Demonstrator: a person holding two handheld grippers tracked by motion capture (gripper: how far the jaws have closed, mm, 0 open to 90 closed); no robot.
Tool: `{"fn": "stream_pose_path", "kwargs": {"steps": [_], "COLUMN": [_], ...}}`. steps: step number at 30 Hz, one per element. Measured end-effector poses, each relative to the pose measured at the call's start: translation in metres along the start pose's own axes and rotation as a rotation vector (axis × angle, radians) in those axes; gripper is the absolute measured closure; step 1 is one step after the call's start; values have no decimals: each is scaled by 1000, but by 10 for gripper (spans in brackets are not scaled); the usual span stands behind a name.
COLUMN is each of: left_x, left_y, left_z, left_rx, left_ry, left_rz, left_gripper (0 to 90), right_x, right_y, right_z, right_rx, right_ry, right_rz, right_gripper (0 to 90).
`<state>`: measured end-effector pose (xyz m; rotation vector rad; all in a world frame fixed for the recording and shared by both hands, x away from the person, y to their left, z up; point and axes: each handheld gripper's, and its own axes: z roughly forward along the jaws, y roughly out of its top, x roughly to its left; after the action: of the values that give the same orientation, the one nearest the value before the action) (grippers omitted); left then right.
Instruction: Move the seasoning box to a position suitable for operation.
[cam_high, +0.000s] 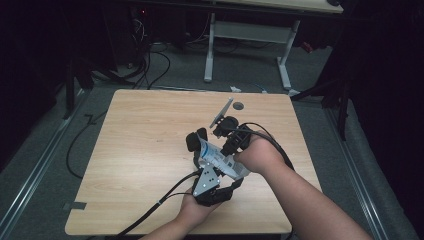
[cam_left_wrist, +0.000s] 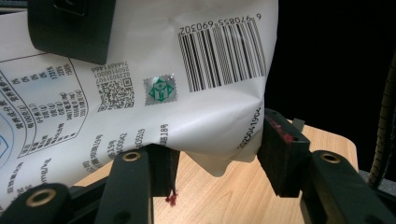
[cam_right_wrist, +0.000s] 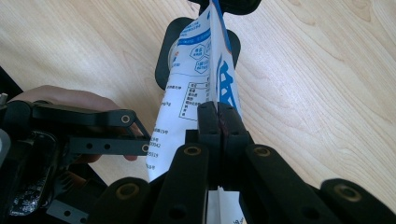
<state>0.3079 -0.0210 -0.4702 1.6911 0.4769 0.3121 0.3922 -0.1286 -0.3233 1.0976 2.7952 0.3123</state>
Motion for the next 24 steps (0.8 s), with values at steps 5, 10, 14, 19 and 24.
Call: {"fn": "stream_pose_path", "kwargs": {"steps": [5,10,14,19,24], "left_x": [0,0,1,1,1], "left_y": [0,0,0,1,1], "left_z": [0,0,0,-1,-1], "left_rx": [-1,0,0,-2,-2], "left_ry": [0,0,1,1,2], "left_rz": [-4,-4,-4,-4,-2], "left_gripper": [524,524,524,524,524], "right_x": [0,0,0,1,1], "right_y": [1,1,2,2,3], "right_z": [1,2,2,2,3], "right_rx": [0,0,2,0,1], "right_ry": [-4,0,0,-1,-2], "right_rz": [-4,-4,-2,-3,-7], "right_gripper": [898,898,898,898,898]}}
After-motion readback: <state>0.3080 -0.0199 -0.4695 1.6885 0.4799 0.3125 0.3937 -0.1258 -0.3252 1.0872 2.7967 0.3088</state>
